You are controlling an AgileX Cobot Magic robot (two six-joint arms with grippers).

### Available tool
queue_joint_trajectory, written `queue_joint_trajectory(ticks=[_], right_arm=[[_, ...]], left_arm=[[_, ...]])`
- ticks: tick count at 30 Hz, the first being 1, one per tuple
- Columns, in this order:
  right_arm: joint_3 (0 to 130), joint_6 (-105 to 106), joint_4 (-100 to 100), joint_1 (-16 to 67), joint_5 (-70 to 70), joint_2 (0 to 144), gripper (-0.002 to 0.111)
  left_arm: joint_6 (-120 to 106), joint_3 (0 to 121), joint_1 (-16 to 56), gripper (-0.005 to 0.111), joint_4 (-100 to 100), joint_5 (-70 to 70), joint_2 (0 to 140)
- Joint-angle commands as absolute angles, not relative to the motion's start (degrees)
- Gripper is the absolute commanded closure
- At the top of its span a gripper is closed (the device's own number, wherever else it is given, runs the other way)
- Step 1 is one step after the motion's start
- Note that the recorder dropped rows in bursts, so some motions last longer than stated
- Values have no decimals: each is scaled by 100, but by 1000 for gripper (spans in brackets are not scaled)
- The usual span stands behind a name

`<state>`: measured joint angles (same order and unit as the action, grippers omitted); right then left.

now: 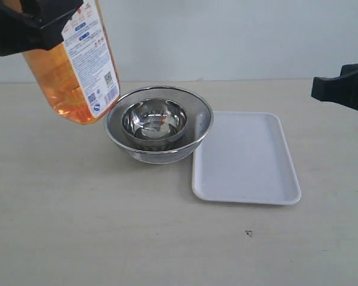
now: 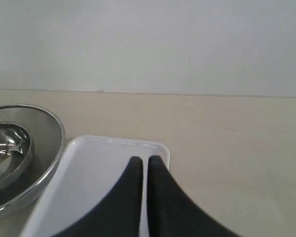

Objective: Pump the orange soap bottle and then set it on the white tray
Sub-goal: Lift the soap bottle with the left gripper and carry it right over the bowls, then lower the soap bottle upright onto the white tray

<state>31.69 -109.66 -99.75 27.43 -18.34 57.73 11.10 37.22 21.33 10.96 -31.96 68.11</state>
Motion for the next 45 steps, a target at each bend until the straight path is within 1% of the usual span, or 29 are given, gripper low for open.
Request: queue_joint_trajectory(ticks=[1, 5, 8, 14, 24, 28, 45], right_arm=[[3138, -10959, -9995, 2702, -1847, 5718, 108], [3138, -10959, -9995, 2702, -1847, 5718, 108], [3138, -10959, -9995, 2702, -1847, 5718, 108], [3138, -10959, -9995, 2702, -1847, 5718, 108], [3138, -10959, -9995, 2702, -1847, 5718, 108], [3138, -10959, -9995, 2702, -1796, 5718, 108], [3138, -10959, -9995, 2702, -1807, 5718, 108]], left_arm=[[1199, 4307, 2625, 102, 1197, -3773, 7256], [849, 4781, 3073, 102, 942, -3804, 7770], [806, 5201, 3391, 102, 791, -4100, 8346], [639, 5810, 3764, 102, 432, -4333, 9214], [186, 7415, 4597, 102, -146, -4500, 11153], [-367, 7630, 4731, 102, -576, -4534, 11480], [-862, 7642, 4820, 102, -1782, -5620, 12663]])
